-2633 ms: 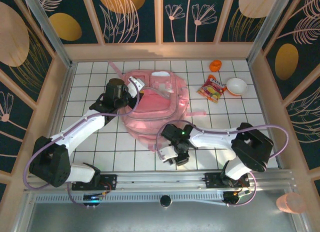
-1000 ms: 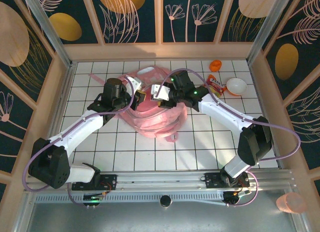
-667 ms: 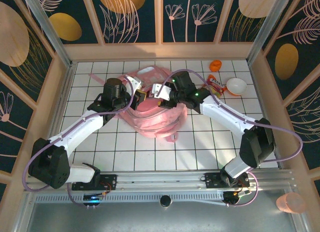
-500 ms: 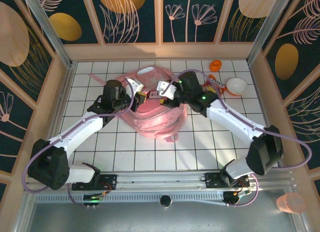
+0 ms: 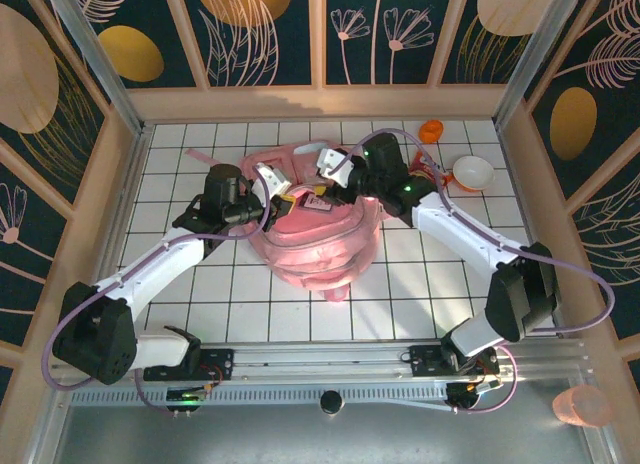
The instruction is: Pack the student bag
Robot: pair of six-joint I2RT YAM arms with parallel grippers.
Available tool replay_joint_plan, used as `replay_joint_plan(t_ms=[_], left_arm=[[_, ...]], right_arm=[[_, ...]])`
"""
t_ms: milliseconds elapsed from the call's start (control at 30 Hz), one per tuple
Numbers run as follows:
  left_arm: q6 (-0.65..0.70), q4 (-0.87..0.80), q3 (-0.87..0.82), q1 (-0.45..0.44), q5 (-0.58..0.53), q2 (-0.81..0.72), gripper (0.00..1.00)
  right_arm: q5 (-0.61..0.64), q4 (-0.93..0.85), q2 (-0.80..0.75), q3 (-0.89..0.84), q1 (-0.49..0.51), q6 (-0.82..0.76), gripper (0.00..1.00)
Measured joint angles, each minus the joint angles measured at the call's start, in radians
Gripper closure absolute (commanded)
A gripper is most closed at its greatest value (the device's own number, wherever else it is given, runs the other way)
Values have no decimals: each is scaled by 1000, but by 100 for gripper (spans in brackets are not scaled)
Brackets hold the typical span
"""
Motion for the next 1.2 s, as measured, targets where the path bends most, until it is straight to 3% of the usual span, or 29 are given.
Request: replay_joint_plan(t_ms=[133, 267, 333, 533, 700, 833, 1033, 1100, 1200], left_arm=[[-8, 1, -1, 1, -6, 3, 90], [-19, 14, -1, 1, 0, 14, 88], [-24, 21, -1, 1, 0, 16, 87], [-31, 23, 0, 1, -3, 18, 87], [-31, 23, 5, -4, -1, 24, 87], [-34, 24, 5, -7, 3, 24, 87], [-39, 39, 6, -7, 23, 24, 83], [-45, 59, 6, -7, 33, 23, 80], [-55, 83, 8, -7, 42, 21, 74]], right_arm=[[-33, 0, 27, 31, -3, -16, 45], [-70, -3, 41, 39, -2, -26, 76], [-91, -9, 47, 39, -3, -27, 84], [-155, -19, 50, 41, -23, -21, 73], [-201, -21, 48, 41, -34, -5, 51], [-227, -15, 48, 37, -34, 14, 46], [-234, -10, 55, 31, -33, 28, 52], [-236, -10, 69, 35, -33, 27, 61], [-248, -16, 92, 38, -34, 25, 83]])
